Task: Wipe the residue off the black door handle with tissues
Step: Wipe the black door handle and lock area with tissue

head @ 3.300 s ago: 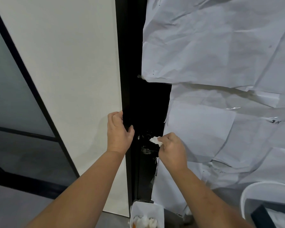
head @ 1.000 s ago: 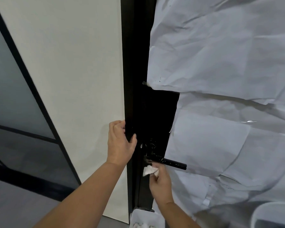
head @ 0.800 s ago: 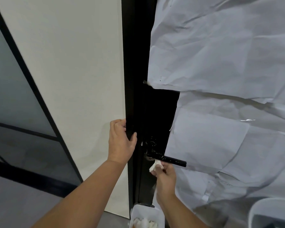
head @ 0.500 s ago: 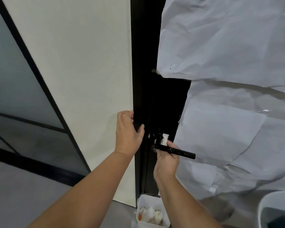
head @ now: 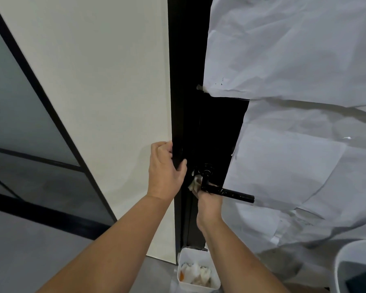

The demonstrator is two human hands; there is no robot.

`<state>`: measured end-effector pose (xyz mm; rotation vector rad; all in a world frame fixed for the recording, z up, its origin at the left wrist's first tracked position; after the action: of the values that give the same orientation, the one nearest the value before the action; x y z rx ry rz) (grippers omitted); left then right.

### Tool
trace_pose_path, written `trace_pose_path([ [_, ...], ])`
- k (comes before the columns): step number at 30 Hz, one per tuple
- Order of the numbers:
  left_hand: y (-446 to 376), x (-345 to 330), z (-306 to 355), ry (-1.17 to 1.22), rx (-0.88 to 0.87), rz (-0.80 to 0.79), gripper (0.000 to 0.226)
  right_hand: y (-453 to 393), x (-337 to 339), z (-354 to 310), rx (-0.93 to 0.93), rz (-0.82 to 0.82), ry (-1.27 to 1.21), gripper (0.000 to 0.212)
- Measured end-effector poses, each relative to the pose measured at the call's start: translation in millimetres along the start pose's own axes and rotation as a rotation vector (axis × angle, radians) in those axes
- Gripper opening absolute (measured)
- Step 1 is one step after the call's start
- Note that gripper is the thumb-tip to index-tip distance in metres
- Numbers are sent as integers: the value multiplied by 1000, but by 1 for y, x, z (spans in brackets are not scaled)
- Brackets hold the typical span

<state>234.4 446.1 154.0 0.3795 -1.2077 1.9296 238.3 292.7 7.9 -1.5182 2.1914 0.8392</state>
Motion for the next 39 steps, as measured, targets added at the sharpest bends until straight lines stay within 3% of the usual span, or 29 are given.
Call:
trace_pose_path([
  [4,-1,-2,-1,-10,3,-18,51,8,23,12,-186,57,164,13],
  [8,-1,-3,-2,-18,5,-19,50,38,24,14,-208,-44,278,11],
  [13,-1,-5,-4,-18,5,-23,49,63,12,-21,118,-189,594,19],
  [18,0,-5,-2,4,20,-25,49,73,-6,-94,557,-160,673,21],
  [22,1,-5,-2,9,24,-35,51,55,-8,-129,634,-121,740,21],
  [25,2,-5,-2,8,31,-42,52,44,3,-134,698,-50,925,23],
  [29,2,-3,-2,2,32,-36,51,53,-12,-114,851,-153,1132,38],
  [31,1,-3,-1,7,29,-32,51,63,-28,-103,904,-225,1115,42],
  [34,1,-3,-2,-3,32,-28,51,76,-48,-83,755,-351,946,42],
  [39,2,-1,-1,-17,-6,-30,54,53,-21,-115,630,-73,735,22],
])
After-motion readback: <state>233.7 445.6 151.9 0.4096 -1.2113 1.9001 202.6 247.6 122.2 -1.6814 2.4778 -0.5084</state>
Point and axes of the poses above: each hand's wrist, its own y-axis away from the middle knuckle, its own x-axis out of the back of the hand, z = x × y, the point moved 9 cm from there along -y, towards the middle knuckle, and after that the axes turned 14 degrees about -y, right-handed, at the moved point
